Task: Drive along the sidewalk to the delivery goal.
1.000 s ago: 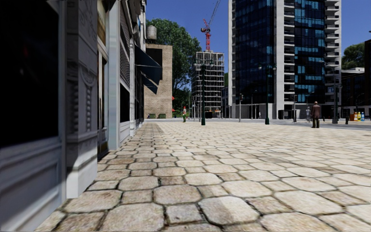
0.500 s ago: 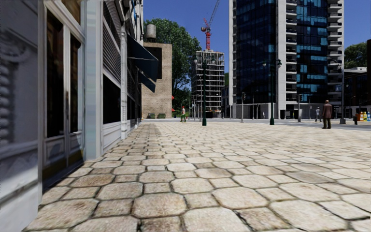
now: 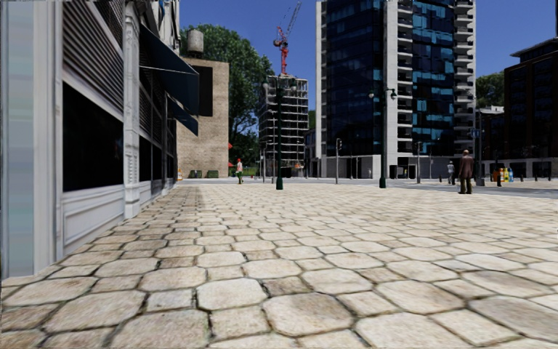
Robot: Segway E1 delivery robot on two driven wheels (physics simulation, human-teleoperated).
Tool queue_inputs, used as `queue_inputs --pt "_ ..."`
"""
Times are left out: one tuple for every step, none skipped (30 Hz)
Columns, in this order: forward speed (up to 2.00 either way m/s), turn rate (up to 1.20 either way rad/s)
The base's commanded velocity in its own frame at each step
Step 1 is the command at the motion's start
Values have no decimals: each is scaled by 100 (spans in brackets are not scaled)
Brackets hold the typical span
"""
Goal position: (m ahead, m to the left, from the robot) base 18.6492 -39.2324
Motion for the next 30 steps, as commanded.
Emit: queue_inputs --pt "200 -40" --pt "200 -40" --pt "200 -40" --pt "200 -40" --pt "200 -40" --pt "200 -40" --pt "200 -40" --pt "200 -40" --pt "200 -40" --pt "200 -40" --pt "200 -40" --pt "200 -40" --pt "200 -40" --pt "200 -40" --pt "200 -40" --pt "200 -40" --pt "200 -40" --pt "200 -40" --pt "200 0" --pt "200 0" --pt "200 0" --pt "200 0" --pt "200 0" --pt "200 0" --pt "200 0" --pt "200 0" --pt "200 0" --pt "200 0" --pt "200 0" --pt "200 0"
